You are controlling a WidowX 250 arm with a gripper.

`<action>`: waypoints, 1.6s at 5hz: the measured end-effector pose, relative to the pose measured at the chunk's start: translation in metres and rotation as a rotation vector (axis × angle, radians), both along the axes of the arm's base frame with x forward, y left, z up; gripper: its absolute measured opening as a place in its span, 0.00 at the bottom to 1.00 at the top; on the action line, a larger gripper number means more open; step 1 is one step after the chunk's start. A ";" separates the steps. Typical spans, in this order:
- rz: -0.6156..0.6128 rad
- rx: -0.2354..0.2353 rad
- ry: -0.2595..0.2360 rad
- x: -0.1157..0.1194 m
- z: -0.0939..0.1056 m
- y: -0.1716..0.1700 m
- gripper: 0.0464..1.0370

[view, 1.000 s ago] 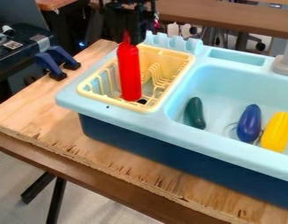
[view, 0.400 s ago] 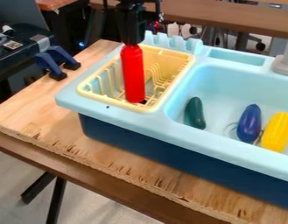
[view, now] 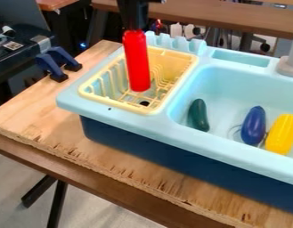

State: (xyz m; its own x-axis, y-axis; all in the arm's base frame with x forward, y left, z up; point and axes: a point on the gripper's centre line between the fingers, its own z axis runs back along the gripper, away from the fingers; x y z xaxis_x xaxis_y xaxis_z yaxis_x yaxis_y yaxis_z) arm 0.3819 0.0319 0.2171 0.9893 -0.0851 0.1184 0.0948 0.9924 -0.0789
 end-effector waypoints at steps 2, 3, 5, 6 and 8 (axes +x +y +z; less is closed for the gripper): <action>0.000 0.009 -0.070 0.008 0.030 0.008 0.07; -0.008 -0.001 -0.046 0.021 0.021 0.010 0.07; -0.008 0.008 0.035 0.042 -0.004 0.016 0.07; -0.009 0.016 0.034 0.043 -0.006 0.016 0.07; 0.038 -0.019 0.015 0.036 -0.010 0.015 0.33</action>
State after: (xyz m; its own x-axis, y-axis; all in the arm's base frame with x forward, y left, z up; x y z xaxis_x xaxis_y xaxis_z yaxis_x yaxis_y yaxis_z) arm 0.4180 0.0470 0.2068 0.9934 -0.0449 0.1051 0.0553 0.9936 -0.0986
